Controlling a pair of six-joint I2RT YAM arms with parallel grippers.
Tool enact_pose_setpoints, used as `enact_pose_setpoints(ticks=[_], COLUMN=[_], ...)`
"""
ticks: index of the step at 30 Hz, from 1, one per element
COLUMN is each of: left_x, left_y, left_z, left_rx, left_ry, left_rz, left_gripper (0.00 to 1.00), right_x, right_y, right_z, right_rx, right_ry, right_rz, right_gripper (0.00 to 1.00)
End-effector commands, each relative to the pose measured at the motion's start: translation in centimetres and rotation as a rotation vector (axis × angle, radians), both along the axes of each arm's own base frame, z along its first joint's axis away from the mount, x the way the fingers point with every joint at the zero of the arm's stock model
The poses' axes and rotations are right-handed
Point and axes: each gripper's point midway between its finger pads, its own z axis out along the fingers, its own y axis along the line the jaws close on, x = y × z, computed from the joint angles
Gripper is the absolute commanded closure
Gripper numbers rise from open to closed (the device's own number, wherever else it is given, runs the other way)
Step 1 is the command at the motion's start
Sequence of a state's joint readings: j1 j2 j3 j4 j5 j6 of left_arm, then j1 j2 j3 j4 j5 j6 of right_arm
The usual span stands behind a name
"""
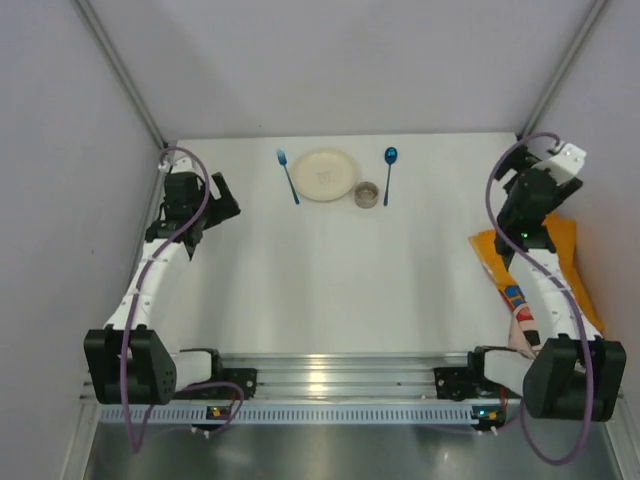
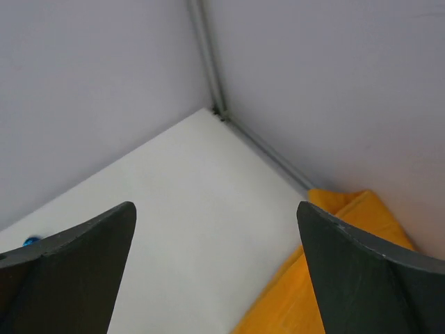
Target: Set the dinner table for one person
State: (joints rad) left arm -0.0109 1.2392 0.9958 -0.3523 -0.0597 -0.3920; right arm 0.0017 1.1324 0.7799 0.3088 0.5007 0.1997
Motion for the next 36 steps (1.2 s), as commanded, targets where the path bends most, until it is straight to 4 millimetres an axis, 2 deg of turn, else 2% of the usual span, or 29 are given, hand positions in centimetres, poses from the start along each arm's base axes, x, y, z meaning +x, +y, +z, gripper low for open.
enact_pose_setpoints(ticks=[1,2,3,4,5,6,7,8,9,10,11,12,18,25,28,29,31,32,35,36], left_x=[0.7,0.8,0.8,0.4,0.5,0.4,-0.3,-0.1,-0.3,-0.5,-0.9,-1.1,-2.6,-3.6,-3.8,-3.9,-4.1,-4.2,-4.4,-4.5], left_y=[-2.0,-3.0,-4.3,-5.9,-6.3,-6.8,-7.9,-8.0,-7.9,-7.8,-7.4,-7.2,-6.6,-5.9,-5.8,-5.8,-5.7,-5.6,-5.6,-5.6], left_z=[2.2,2.2,2.4,1.7,1.9,1.5,1.0,0.7,0.4,0.3,0.0,-0.2,-2.3,-4.4,-4.8,-4.8,-5.0,-5.1,-5.4,-5.4], left_rx=[-0.099,-0.129,-0.176,-0.258,-0.295,-0.333,-0.398,-0.411,-0.415,-0.414,-0.396,-0.381,-0.35,-0.309,-0.299,-0.297,-0.29,-0.289,-0.285,-0.285], left_ry=[-0.075,-0.081,-0.085,-0.04,-0.021,0.017,0.075,0.1,0.115,0.117,0.118,0.121,0.181,0.24,0.26,0.259,0.268,0.272,0.279,0.281], left_rz=[-0.069,-0.113,-0.175,-0.222,-0.222,-0.224,-0.246,-0.234,-0.219,-0.214,-0.195,-0.184,-0.167,-0.15,-0.15,-0.15,-0.151,-0.15,-0.152,-0.15], left_gripper=[0.01,0.01,0.02,0.01,0.02,0.02,0.02,0.01,0.01,0.01,0.01,0.01,0.01,0.02,0.01,0.01,0.01,0.02,0.01,0.01], right_x=[-3.5,-3.4,-3.0,-2.9,-2.1,-2.9,-2.9,-2.6,-2.7,-2.7,-3.0,-3.3,-5.2,-4.8,-5.1,-5.4,-5.7,-5.8,-5.6,-5.4], right_y=[-5.4,-5.4,-5.1,-5.0,-4.5,-4.6,-4.4,-4.2,-2.9,-2.3,-1.3,-0.9,-0.3,1.3,1.5,1.4,1.3,1.4,2.1,2.6], right_z=[-5.7,-6.3,-8.1,-9.0,-9.1,-13.1,-14.3,-14.7,-16.2,-16.3,-17.2,-16.9,-21.5,-25.9,-27.3,-27.6,-28.3,-28.4,-28.2,-27.9], right_rx=[0.104,0.119,0.165,0.211,0.246,0.294,0.334,0.352,0.373,0.369,0.385,0.395,0.44,0.52,0.542,0.541,0.542,0.535,0.515,0.501], right_ry=[0.283,0.299,0.363,0.385,0.41,0.583,0.653,0.706,0.762,0.756,0.755,0.737,0.881,0.989,1.039,1.056,1.081,1.096,1.126,1.132], right_rz=[-0.26,-0.242,-0.189,-0.193,-0.161,-0.174,-0.18,-0.174,-0.126,-0.102,-0.061,-0.046,-0.051,-0.003,-0.012,-0.023,-0.03,-0.029,0.004,0.021], right_gripper=[0.0,0.0,0.0,0.0,0.0,0.0,0.0,0.06,0.06,0.06,0.04,0.04,0.02,0.06,0.2,0.34,0.54,0.77,1.0,1.0])
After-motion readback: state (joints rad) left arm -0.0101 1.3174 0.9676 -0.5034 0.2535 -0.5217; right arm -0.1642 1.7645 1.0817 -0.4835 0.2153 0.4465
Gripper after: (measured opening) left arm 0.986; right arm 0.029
